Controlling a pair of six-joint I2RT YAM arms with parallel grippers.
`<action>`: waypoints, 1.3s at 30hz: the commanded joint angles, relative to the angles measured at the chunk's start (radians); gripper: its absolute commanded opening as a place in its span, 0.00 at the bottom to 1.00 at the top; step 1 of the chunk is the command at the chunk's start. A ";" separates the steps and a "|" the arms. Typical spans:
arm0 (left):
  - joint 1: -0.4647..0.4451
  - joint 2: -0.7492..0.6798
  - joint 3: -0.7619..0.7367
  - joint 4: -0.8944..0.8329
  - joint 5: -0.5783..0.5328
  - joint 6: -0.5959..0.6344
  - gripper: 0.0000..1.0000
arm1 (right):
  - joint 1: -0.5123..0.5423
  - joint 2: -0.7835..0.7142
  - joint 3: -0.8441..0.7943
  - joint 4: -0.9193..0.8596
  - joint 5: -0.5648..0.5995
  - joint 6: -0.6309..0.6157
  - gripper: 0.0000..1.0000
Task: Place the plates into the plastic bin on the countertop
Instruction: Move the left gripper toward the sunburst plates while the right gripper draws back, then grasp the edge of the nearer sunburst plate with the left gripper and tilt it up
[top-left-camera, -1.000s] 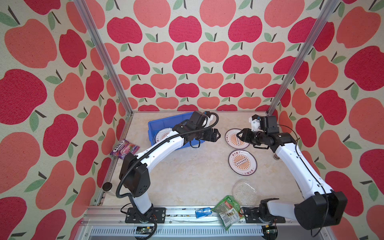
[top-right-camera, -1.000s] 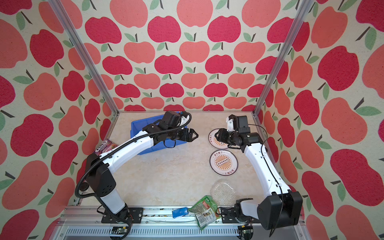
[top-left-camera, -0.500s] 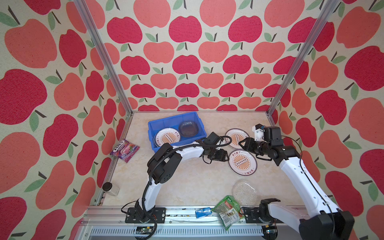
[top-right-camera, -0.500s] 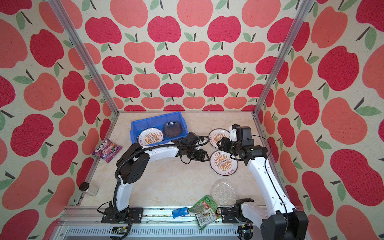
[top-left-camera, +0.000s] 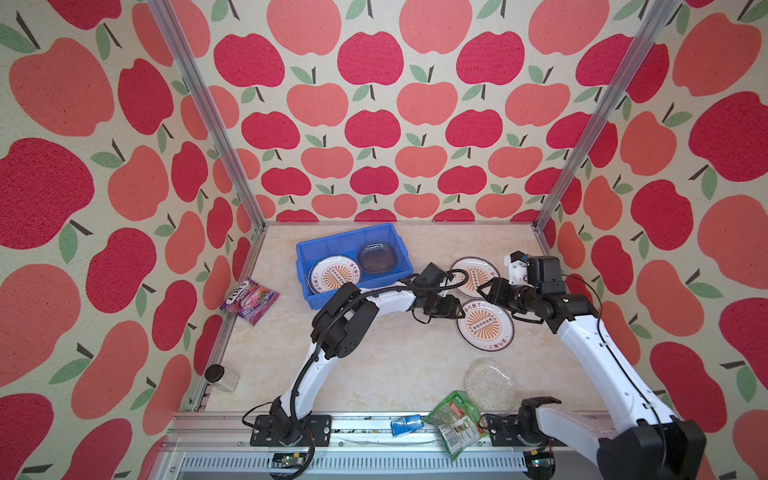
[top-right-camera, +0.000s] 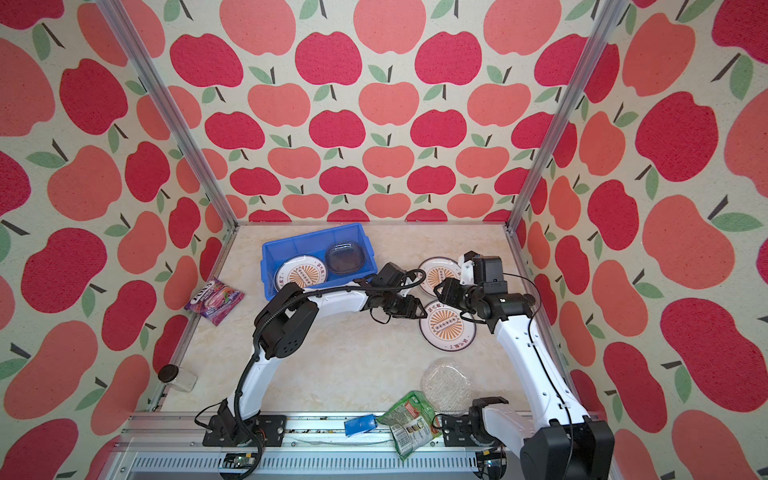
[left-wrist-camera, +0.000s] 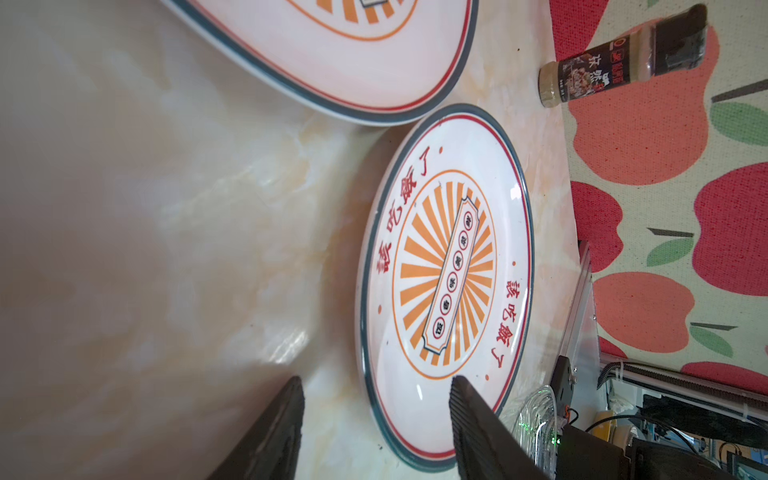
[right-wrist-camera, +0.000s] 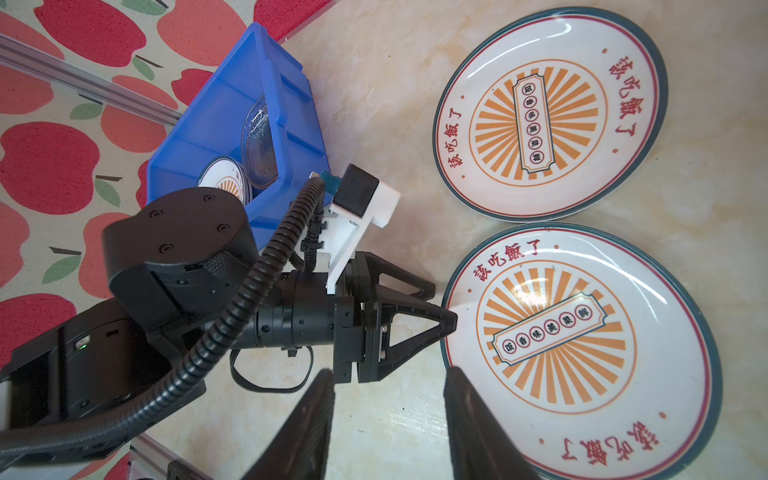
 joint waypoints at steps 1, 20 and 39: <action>0.003 0.055 0.045 -0.043 0.029 -0.010 0.54 | -0.009 -0.010 -0.006 0.006 -0.020 -0.005 0.46; 0.025 0.169 0.108 -0.072 0.089 -0.028 0.35 | -0.026 -0.004 -0.053 0.045 -0.031 -0.004 0.46; 0.031 0.122 0.092 -0.132 0.020 -0.002 0.00 | -0.040 -0.009 -0.060 0.057 -0.047 -0.011 0.46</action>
